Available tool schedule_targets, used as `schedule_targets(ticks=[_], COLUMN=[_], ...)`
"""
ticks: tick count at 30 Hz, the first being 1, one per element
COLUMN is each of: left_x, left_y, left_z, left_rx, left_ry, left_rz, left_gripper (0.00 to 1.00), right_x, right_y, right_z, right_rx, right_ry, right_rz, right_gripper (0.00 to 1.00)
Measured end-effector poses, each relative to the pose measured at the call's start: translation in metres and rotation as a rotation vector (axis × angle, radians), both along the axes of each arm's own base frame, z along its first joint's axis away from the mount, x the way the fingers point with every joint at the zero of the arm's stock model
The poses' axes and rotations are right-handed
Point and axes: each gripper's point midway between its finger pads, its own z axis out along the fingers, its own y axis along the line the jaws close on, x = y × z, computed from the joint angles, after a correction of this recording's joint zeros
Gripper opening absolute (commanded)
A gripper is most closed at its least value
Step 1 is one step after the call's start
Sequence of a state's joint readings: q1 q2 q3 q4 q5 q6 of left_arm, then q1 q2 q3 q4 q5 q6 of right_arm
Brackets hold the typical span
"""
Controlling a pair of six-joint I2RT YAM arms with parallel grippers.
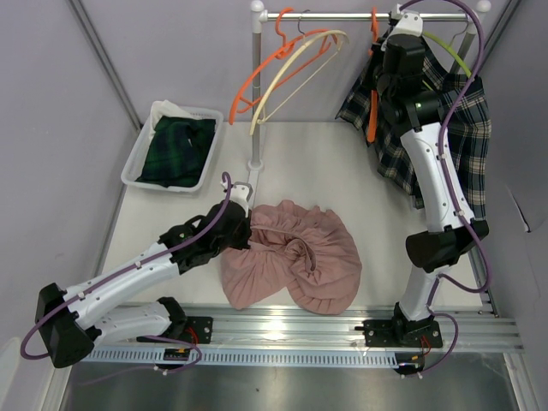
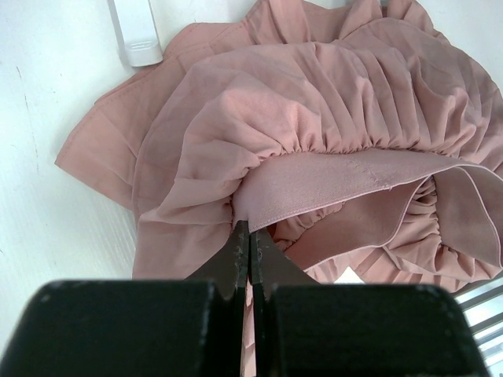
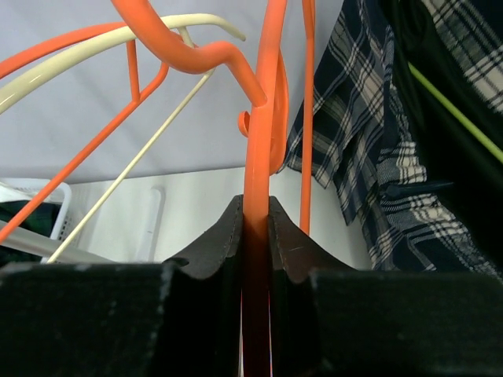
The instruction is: Place the skirt on the hanger
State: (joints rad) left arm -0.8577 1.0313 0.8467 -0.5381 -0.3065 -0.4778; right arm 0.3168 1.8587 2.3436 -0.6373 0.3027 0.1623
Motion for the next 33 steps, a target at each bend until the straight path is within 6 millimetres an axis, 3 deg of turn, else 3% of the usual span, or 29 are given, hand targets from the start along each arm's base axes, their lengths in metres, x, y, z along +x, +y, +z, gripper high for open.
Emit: schedule_targets(ticks=[12,21,25,28,33], left_x=[0.0,-0.001,-0.002,-0.002,-0.001], left_y=[0.0,-0.001,-0.002,-0.003,-0.003], left_z=[0.0,0.0,-0.001,-0.002,-0.008], left_rx=[-0.001,-0.002,-0.001,0.003,0.019], left_ry=[0.002,0.003,0.005,0.011,0.027], left_rz=[-0.003,-0.006,-0.016,-0.022,-0.027], left_gripper=[0.0,0.0,0.0,0.0,0.0], right_x=[-0.009,-0.059,-0.091,-0.124,-0.196], right_y=[-0.004,-0.018,-0.018,-0.012,0.009], right_z=[0.028,0.043,0.029,0.006,-0.041], right_rx=[-0.012,0.052,0.09,0.125,0.208], right_ry=[-0.072,-0.084,-0.035,0.035,0.159], right_rz=[0.038,0.1,0.163,0.233,0.394], right_gripper=[0.0,0.0,0.0,0.0,0.0])
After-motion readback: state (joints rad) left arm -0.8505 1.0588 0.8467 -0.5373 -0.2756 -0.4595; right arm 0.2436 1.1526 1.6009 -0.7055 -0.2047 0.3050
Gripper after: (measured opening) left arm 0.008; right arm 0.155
